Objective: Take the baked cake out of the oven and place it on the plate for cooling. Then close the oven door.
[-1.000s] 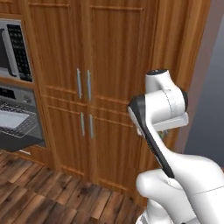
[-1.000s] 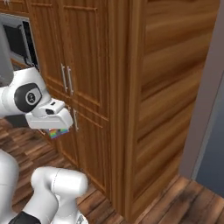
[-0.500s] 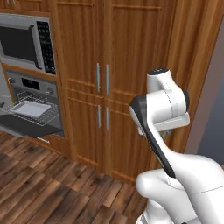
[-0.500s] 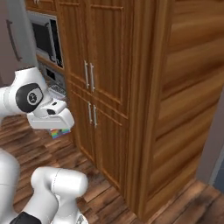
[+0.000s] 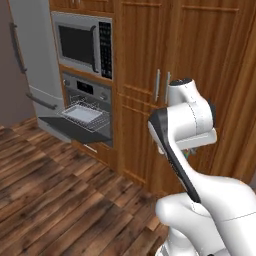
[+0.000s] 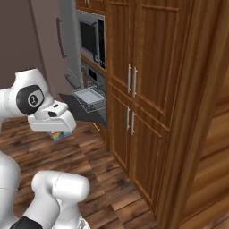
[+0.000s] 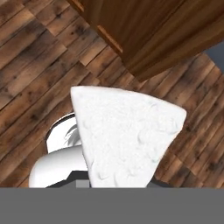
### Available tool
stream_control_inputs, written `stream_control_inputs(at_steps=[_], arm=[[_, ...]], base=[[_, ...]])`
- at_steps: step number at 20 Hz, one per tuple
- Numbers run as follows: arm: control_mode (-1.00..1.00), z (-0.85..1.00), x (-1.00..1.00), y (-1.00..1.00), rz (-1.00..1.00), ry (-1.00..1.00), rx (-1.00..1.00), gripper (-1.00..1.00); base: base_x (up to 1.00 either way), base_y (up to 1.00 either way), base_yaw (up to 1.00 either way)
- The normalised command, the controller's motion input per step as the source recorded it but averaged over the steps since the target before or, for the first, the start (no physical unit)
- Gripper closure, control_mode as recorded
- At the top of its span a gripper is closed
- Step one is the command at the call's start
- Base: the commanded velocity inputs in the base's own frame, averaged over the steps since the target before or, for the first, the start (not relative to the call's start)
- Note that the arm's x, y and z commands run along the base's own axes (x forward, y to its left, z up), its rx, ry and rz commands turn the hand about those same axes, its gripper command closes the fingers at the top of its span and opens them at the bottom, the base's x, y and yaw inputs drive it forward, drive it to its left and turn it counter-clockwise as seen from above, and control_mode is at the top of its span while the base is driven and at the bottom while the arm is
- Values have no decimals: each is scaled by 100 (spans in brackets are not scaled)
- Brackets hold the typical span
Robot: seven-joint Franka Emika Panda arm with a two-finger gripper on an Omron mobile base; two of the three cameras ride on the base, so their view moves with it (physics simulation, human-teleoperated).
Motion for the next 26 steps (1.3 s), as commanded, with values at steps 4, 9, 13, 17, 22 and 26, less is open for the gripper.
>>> stream_control_inputs(at_steps=[4,9,13,17,22,26], arm=[[100,0,0,0,0,0,0,100],[100,0,0,0,0,0,0,100],[100,0,0,0,0,0,0,100],[100,0,0,0,0,0,0,100],[100,0,0,0,0,0,0,100],[100,0,0,0,0,0,0,100]], base=[[16,76,8],[40,68,6],[47,73,3],[26,60,17],[0,21,49],[11,-15,58]])
